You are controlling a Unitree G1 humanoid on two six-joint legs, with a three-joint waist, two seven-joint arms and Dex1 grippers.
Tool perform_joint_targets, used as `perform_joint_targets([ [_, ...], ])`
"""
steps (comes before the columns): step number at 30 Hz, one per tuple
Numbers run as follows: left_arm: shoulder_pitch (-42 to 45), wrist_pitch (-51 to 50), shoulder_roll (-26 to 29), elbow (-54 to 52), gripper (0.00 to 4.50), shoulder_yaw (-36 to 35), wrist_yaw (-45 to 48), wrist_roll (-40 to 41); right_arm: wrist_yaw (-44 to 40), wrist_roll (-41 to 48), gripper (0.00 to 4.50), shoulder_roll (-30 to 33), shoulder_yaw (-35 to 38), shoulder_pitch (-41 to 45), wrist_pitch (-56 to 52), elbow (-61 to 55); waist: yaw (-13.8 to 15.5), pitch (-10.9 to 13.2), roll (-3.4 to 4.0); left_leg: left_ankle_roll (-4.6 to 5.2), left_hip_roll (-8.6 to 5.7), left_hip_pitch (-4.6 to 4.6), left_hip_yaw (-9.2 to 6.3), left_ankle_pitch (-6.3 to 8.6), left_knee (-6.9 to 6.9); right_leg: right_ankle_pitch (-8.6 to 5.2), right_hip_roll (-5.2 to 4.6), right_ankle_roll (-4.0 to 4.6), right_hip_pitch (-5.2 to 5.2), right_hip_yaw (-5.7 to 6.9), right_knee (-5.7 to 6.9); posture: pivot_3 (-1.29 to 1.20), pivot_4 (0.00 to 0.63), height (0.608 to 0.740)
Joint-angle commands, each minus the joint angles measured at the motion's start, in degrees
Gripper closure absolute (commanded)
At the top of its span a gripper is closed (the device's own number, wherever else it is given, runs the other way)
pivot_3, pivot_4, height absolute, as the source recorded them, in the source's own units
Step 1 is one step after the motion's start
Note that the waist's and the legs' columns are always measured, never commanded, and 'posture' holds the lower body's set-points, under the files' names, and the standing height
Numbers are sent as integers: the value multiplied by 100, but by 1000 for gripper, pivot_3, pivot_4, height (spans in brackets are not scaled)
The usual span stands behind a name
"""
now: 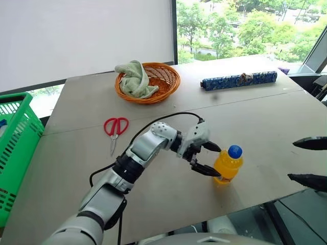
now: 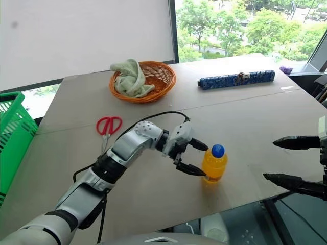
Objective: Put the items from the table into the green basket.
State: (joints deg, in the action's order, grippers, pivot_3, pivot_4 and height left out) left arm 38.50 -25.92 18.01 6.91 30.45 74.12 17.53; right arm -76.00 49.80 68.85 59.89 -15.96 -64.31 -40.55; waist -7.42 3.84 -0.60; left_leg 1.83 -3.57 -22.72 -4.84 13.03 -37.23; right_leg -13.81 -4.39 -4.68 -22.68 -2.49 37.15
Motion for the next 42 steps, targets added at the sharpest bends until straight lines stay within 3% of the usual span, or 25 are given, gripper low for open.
perform_joint_targets([
  [1, 122, 203, -224, 174, 53, 125, 54, -173, -35, 70, 0, 130, 14, 152, 154, 48, -1, 11, 8, 1, 0, -1, 0, 0, 2, 0, 0, 0, 0, 0, -4, -328, 63, 740],
  [6, 102, 347, -393, 310, 53, 186, 84, -360, -348, -342, 0, 234, -3, -22, 495, 257, -5, 63, 21, 30, 2, -8, 0, -9, 4, 2, 2, -3, -1, 1, -14, -328, 67, 740],
  [13, 44, 318, -442, 309, 53, 84, 66, -416, -779, -971, 0, 147, -190, -27, 1507, 1386, -4, 74, 18, 37, 1, -10, 6, -5, 3, 8, -1, -14, 0, -3, -25, -298, 61, 740],
  [22, -28, 261, -361, 183, 53, 9, -5, -438, -1082, -1207, 0, 359, -845, 410, 2463, 2360, 26, 79, 33, 37, 1, -8, 4, -5, 3, 22, 0, -38, 0, -3, -25, -240, 50, 740],
  [32, -70, 213, -300, 115, 53, -10, -22, -391, -1271, -1178, 0, 452, -1086, 665, 2703, 2682, 43, 79, 39, 37, 0, -9, 5, -5, 3, 23, -1, -40, 0, -4, -25, -237, 49, 740],
  [35, -68, 155, -275, 118, 718, -6, 88, -320, -1265, -1158, 0, 373, -980, 641, 2699, 2588, 45, 76, 44, 37, -1, -9, 4, -5, 3, 24, 0, -40, 0, -4, -25, -243, 48, 740],
  [36, -65, 156, -264, 119, 1294, -13, 108, -315, -1290, -1153, 0, 360, -939, 616, 2688, 2575, 42, 75, 45, 37, -1, -9, 4, -5, 3, 24, 0, -40, 0, -4, -25, -244, 48, 740],
  [37, -66, 163, -259, 117, 1510, -19, 113, -319, -1310, -1156, 0, 349, -899, 600, 2690, 2580, 40, 75, 45, 37, -1, -9, 4, -5, 3, 24, 0, -40, 1, -4, -25, -245, 48, 740],
  [42, -51, 235, -231, 136, 1581, -67, 117, -327, -1365, -1144, 0, 320, -731, 580, 2671, 2658, 35, 72, 51, 37, -1, -9, 4, -5, 4, 24, 1, -40, 0, -4, -25, -249, 48, 740],
])
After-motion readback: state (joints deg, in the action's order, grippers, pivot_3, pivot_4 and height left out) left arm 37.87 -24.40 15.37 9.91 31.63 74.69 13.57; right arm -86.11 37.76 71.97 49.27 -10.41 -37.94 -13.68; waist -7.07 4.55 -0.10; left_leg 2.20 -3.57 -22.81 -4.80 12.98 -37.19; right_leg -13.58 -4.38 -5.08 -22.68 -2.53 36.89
